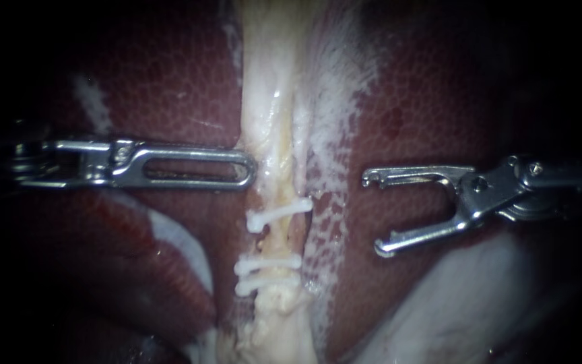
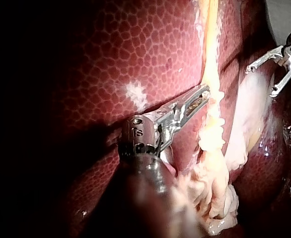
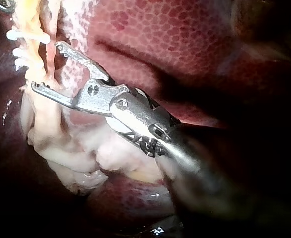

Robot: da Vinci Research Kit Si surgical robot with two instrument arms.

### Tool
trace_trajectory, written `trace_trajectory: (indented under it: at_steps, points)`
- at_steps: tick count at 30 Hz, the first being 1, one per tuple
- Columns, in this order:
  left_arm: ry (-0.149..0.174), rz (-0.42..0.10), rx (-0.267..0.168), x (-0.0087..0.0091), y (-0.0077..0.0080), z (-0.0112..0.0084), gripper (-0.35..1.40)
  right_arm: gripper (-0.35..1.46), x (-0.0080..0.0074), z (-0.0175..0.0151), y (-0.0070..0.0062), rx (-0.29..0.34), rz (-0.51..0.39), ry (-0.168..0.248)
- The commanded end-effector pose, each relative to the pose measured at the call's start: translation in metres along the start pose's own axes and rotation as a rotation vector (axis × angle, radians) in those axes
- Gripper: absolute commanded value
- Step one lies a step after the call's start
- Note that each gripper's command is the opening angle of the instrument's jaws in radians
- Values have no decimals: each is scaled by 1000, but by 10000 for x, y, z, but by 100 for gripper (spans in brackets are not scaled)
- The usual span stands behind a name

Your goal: Going back third clip left tube

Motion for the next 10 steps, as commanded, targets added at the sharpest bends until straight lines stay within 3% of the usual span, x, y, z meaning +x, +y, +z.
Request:
trace_trajectory:
  at_steps: [1, 10]
  points:
    - [0, 0, 0, 0, 0, 0, -35, 60, 0, 0, 0, 0, 0, 0]
    - [0, 0, 1, 0, 0, -2, -35, 60, 0, -1, 0, 0, 0, -1]
